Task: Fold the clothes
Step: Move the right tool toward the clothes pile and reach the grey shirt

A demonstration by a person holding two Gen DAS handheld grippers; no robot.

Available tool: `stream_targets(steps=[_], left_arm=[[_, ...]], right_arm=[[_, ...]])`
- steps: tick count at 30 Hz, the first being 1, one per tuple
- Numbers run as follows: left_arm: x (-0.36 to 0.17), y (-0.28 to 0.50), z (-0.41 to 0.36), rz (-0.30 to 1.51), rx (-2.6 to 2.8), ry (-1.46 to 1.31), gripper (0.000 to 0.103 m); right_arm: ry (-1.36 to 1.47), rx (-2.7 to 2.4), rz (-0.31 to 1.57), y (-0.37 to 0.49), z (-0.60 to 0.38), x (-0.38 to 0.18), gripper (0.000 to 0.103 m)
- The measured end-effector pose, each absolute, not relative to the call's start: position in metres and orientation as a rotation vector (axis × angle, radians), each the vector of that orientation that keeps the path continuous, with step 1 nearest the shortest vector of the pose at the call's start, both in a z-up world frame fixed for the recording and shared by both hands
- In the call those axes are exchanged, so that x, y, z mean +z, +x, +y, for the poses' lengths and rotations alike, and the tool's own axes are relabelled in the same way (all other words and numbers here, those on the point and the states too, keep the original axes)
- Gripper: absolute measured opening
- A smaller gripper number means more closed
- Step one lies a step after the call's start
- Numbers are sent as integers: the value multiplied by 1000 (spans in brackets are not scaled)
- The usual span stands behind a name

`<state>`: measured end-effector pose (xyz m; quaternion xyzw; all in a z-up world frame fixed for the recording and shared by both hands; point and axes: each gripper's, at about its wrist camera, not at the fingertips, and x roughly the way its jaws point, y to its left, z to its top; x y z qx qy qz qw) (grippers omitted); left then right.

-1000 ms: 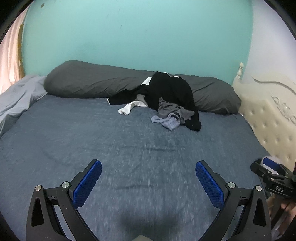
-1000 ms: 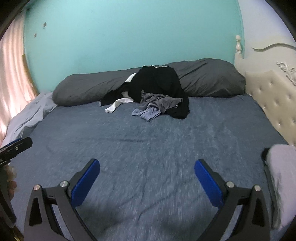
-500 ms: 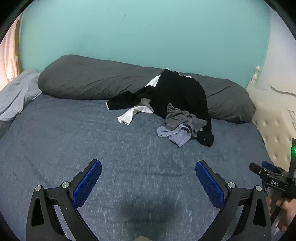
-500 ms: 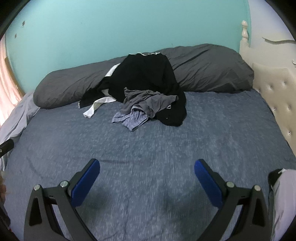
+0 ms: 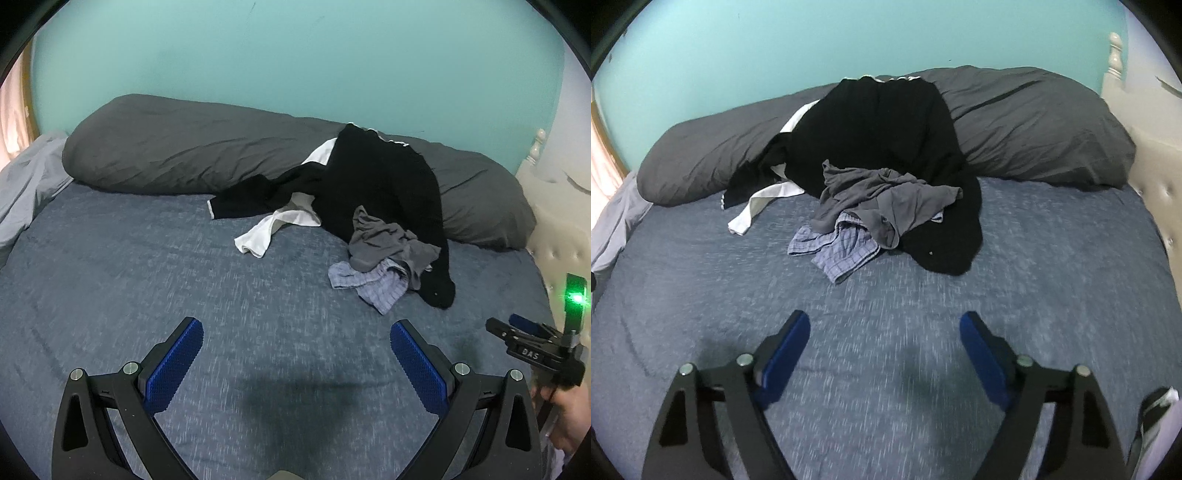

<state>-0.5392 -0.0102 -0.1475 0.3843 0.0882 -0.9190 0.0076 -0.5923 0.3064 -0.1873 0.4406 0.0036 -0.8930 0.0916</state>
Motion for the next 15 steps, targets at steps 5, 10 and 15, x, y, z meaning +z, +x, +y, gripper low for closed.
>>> stream_targets(steps=[5, 10, 15], left_arm=[[-166, -554, -17, 283, -2852, 1238, 103], [-185, -566, -27, 292, -2826, 1266, 103], [-200, -574, -32, 301, -2809, 1291, 103]], right_arm=[[1352, -2620, 7, -631, 301, -213, 72], [1392, -2591, 4, -668, 295, -245, 60], [1397, -2547, 22, -693, 285, -268, 54]])
